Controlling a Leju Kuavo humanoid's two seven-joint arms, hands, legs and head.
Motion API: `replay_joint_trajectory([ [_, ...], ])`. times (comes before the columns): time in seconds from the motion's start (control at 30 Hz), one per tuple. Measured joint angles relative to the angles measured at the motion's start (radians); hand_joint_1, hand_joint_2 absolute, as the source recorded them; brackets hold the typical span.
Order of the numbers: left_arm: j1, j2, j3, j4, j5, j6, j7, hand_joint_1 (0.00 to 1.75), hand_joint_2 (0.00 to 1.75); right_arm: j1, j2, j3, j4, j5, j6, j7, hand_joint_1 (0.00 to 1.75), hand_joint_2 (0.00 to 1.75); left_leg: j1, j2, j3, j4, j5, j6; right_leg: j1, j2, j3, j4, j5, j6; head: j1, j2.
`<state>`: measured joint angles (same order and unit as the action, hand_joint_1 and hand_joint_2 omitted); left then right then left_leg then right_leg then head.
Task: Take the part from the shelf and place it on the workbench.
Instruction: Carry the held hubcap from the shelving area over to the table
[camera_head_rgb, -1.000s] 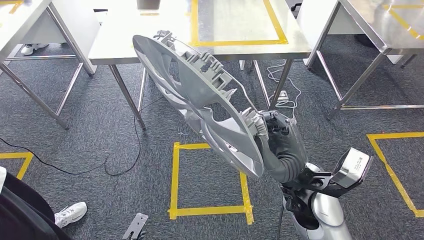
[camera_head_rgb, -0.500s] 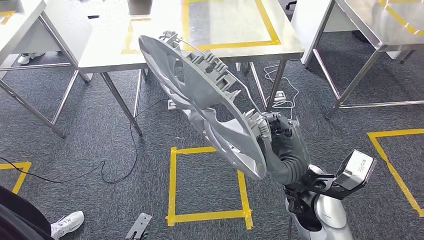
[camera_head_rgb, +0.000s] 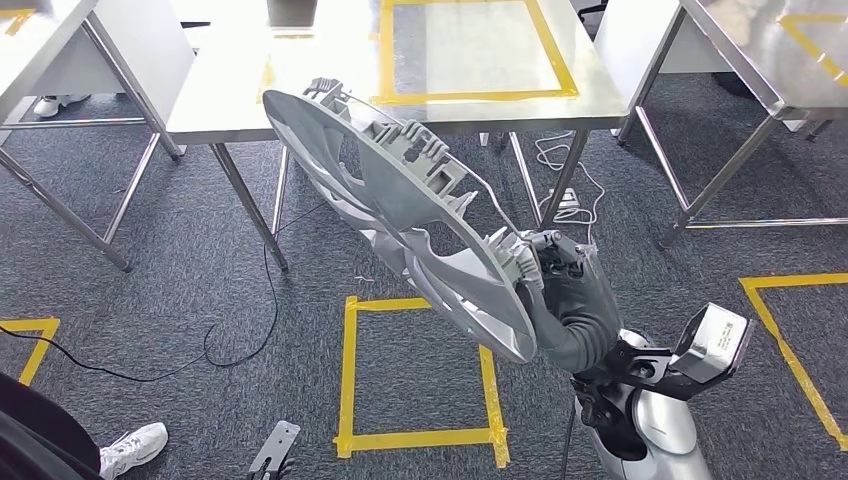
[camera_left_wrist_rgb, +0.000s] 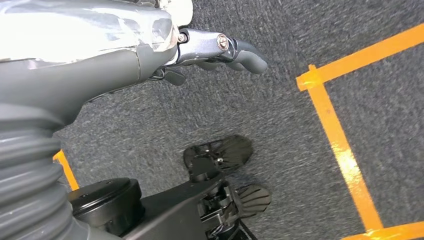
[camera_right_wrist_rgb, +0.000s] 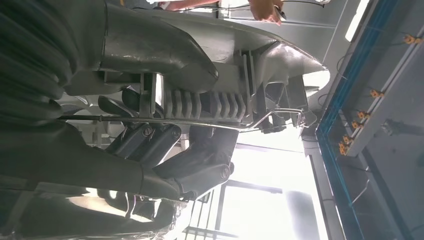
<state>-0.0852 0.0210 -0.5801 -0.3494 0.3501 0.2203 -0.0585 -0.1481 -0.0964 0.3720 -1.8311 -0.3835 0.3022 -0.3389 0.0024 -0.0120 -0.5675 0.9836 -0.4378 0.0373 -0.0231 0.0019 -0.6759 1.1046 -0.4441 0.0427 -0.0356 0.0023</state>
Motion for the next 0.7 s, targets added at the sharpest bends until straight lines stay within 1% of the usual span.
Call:
replay_joint_trajectory([
  [0.03,0.0,-0.001,0.0,0.001,0.002,0.001,-0.001,0.0,1.75,-0.005,0.0,0.002,0.001,-0.001,0.001,0.0,1.75,1.75,-0.002,-0.002,0.001,0.007,-0.008,-0.006,-0.001,-0.001,0.028,-0.06,0.024,-0.002,0.0,0.0],
  [0.07,0.0,-0.001,0.001,0.002,0.003,0.001,-0.002,0.0,1.75,-0.008,0.001,0.005,0.002,-0.002,0.001,0.0,1.75,1.75,-0.005,-0.002,0.002,0.012,-0.015,-0.011,0.0,-0.003,0.045,-0.093,0.036,-0.009,-0.001,0.0],
  [0.13,0.002,-0.001,0.001,0.005,0.004,0.001,-0.003,0.0,1.75,-0.012,0.001,0.009,0.004,-0.004,0.001,0.0,1.75,1.75,-0.006,-0.002,0.002,0.015,-0.023,-0.019,0.004,-0.001,0.052,-0.101,0.036,-0.027,-0.002,0.0],
  [0.2,0.002,0.001,0.001,0.006,0.004,0.001,-0.003,0.0,1.75,-0.014,0.002,0.011,0.005,-0.004,0.001,0.0,1.75,1.75,-0.001,-0.001,-0.002,0.026,-0.035,-0.028,0.0,0.0,0.057,-0.102,0.032,-0.039,-0.002,0.0],
  [0.23,0.002,0.001,0.002,0.006,0.004,0.001,-0.003,0.0,1.75,-0.015,0.003,0.011,0.006,-0.004,0.002,0.0,1.75,1.75,0.001,0.001,-0.013,0.051,-0.05,-0.034,-0.003,0.0,0.062,-0.103,0.029,-0.045,-0.003,0.0],
  [0.27,0.002,0.002,0.002,0.006,0.005,0.001,-0.004,0.0,1.75,-0.017,0.004,0.012,0.006,-0.005,0.002,0.0,1.75,1.75,0.003,0.003,-0.037,0.099,-0.074,-0.039,-0.005,0.0,0.066,-0.104,0.027,-0.05,-0.004,0.0],
  [0.3,0.002,0.001,0.002,0.007,0.007,0.001,-0.005,0.0,1.75,-0.02,0.005,0.013,0.007,-0.006,0.003,0.002,1.75,1.75,0.006,0.005,-0.07,0.163,-0.1,-0.045,-0.004,0.0,0.069,-0.104,0.023,-0.054,-0.005,0.0],
  [0.33,0.003,0.001,0.002,0.008,0.011,0.002,-0.006,0.0,1.75,-0.023,0.007,0.014,0.009,-0.008,0.004,0.005,1.75,1.75,0.008,0.006,-0.11,0.233,-0.124,-0.049,-0.002,0.0,0.072,-0.104,0.021,-0.057,-0.006,0.0],
  [0.37,0.005,0.002,0.003,0.008,0.015,0.002,-0.008,0.0,1.75,-0.026,0.01,0.016,0.012,-0.011,0.005,0.01,1.75,1.75,0.01,0.007,-0.145,0.287,-0.135,-0.051,-0.001,0.001,0.074,-0.104,0.018,-0.059,-0.006,0.0],
  [0.4,0.007,0.002,0.004,0.009,0.019,0.003,-0.011,0.0,1.75,-0.03,0.012,0.019,0.015,-0.013,0.006,0.016,1.75,1.75,0.01,0.007,-0.166,0.308,-0.126,-0.051,0.0,0.003,0.077,-0.104,0.016,-0.06,-0.006,0.0],
  [0.43,0.009,0.002,0.007,0.009,0.023,0.005,-0.014,0.0,1.75,-0.034,0.016,0.021,0.019,-0.014,0.006,0.022,1.75,1.75,0.01,0.007,-0.167,0.289,-0.099,-0.049,0.002,0.004,0.082,-0.104,0.012,-0.061,-0.006,0.0],
  [0.47,0.01,0.002,0.01,0.01,0.026,0.007,-0.016,0.0,1.75,-0.04,0.02,0.024,0.022,-0.015,0.007,0.027,1.75,1.75,0.01,0.007,-0.148,0.234,-0.057,-0.045,0.003,0.007,0.088,-0.104,0.009,-0.06,-0.006,0.0],
  [0.5,0.012,0.003,0.013,0.01,0.029,0.008,-0.018,0.0,1.75,-0.046,0.024,0.027,0.025,-0.016,0.008,0.031,1.75,1.75,0.008,0.007,-0.119,0.16,-0.015,-0.037,0.004,0.008,0.094,-0.105,0.005,-0.059,-0.005,0.0],
  [0.53,0.012,0.005,0.016,0.01,0.031,0.01,-0.019,0.0,1.75,-0.054,0.029,0.03,0.028,-0.016,0.008,0.033,1.75,1.75,0.005,0.008,-0.09,0.096,0.013,-0.029,0.007,0.01,0.099,-0.105,0.001,-0.057,-0.005,0.0],
  [0.57,0.013,0.006,0.018,0.011,0.032,0.011,-0.02,0.0,1.75,-0.06,0.032,0.033,0.03,-0.017,0.008,0.034,1.75,1.75,0.001,0.009,-0.069,0.051,0.026,-0.022,0.009,0.011,0.101,-0.105,-0.002,-0.054,-0.005,0.0],
  [0.6,0.014,0.007,0.019,0.011,0.034,0.012,-0.021,0.0,1.75,-0.066,0.035,0.035,0.031,-0.018,0.008,0.035,1.75,1.75,-0.002,0.01,-0.059,0.03,0.027,-0.016,0.009,0.012,0.101,-0.105,-0.005,-0.049,-0.004,0.0],
  [0.63,0.015,0.007,0.02,0.011,0.035,0.012,-0.022,0.0,1.75,-0.07,0.037,0.037,0.033,-0.02,0.008,0.036,1.75,1.75,-0.005,0.01,-0.056,0.026,0.021,-0.013,0.011,0.012,0.101,-0.107,-0.007,-0.044,-0.004,0.0],
  [0.7,0.018,0.007,0.023,0.011,0.036,0.013,-0.023,0.0,1.75,-0.077,0.039,0.039,0.036,-0.022,0.01,0.038,1.75,1.75,-0.003,0.01,-0.043,0.011,0.024,-0.005,0.01,0.009,0.102,-0.104,-0.012,-0.035,-0.004,0.0],
])
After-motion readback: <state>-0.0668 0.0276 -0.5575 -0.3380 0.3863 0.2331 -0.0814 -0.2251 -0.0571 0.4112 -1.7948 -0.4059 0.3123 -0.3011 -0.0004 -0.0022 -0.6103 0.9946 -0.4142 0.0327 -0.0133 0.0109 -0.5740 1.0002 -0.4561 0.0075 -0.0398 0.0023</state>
